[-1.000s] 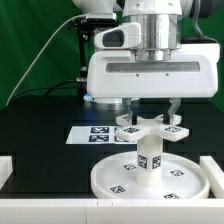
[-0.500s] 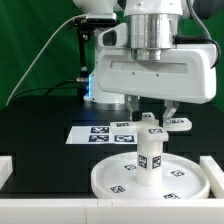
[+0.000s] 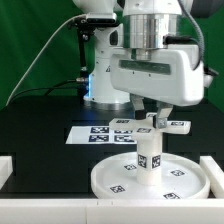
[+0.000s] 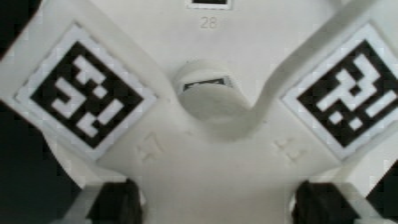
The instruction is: Assemble round table
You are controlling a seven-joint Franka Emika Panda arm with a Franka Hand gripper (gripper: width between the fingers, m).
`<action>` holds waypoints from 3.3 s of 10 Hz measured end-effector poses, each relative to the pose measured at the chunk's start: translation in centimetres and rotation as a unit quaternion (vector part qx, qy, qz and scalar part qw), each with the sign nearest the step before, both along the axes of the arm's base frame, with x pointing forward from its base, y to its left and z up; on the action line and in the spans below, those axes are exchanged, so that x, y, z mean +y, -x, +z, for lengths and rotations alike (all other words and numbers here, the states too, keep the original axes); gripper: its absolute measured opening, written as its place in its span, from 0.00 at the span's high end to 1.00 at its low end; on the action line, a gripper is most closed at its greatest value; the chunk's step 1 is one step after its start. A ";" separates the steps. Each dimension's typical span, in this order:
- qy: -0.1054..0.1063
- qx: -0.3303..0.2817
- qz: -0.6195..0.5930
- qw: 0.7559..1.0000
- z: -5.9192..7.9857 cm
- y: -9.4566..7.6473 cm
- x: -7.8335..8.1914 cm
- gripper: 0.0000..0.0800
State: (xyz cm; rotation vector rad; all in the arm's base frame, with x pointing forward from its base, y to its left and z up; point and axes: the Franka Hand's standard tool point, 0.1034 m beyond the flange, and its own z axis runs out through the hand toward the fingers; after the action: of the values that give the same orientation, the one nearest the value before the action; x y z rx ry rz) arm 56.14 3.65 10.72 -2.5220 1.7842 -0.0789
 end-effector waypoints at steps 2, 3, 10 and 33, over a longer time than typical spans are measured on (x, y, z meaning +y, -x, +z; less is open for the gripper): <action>-0.024 -0.005 -0.165 0.986 0.0 -0.1 0.5 0.47; -0.035 -0.009 -0.221 0.975 0.0 -0.2 0.6 0.48; -0.040 -0.008 -0.107 0.993 1.5 -0.6 0.8 0.19; 0.028 -0.006 0.463 0.886 -0.7 -0.4 0.5 0.22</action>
Offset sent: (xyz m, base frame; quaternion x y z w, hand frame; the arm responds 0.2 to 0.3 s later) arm 0.0008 0.0034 -0.0047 0.0235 -0.0152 0.2426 0.9697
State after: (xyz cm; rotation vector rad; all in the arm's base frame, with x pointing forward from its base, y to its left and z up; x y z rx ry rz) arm 56.54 4.12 10.04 -3.0826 0.4116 -0.0973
